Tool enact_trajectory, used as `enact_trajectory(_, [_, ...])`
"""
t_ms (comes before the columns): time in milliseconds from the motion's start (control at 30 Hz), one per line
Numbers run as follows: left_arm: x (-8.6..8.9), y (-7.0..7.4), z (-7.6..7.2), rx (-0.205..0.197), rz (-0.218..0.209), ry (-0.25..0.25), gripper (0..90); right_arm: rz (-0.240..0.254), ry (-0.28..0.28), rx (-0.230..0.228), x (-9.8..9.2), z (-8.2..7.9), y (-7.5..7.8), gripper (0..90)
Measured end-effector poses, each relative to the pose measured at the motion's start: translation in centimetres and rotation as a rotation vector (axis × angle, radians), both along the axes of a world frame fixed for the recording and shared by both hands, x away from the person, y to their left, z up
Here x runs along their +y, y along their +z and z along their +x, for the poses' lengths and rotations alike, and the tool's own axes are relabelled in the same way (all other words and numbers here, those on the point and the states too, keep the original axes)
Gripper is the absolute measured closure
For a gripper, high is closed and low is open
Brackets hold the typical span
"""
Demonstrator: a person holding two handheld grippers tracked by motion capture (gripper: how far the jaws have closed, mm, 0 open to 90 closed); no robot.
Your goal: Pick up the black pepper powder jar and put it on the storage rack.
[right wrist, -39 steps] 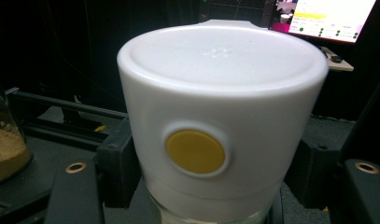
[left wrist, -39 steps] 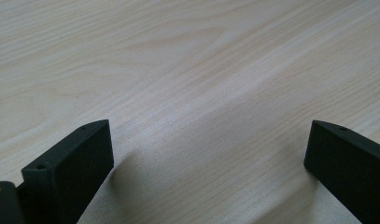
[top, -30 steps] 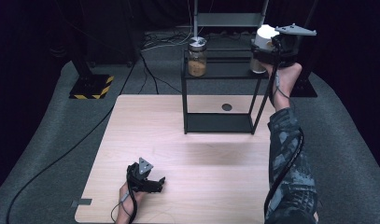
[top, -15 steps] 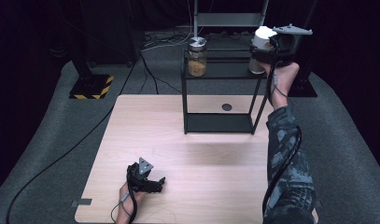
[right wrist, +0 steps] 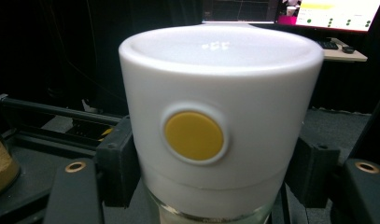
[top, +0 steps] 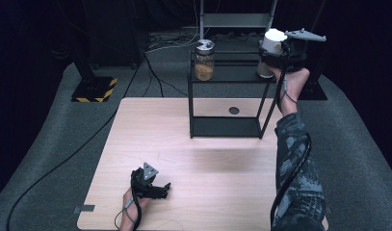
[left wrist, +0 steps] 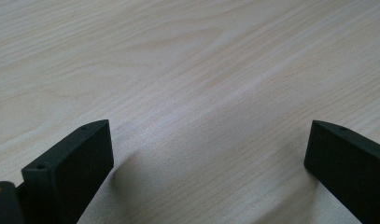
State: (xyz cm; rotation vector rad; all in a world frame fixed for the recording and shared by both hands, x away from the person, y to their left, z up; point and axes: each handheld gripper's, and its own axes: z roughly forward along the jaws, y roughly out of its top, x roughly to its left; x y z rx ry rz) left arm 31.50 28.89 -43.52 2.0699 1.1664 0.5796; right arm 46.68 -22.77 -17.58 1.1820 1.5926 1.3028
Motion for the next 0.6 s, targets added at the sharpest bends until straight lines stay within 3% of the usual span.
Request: enact_trajectory(600, [-0.01, -0.01, -0.02, -0.001, 0.001, 0.0, 1.0, -0.014, -0.009, -0.009, 0.28, -0.08, -0.01, 26.9])
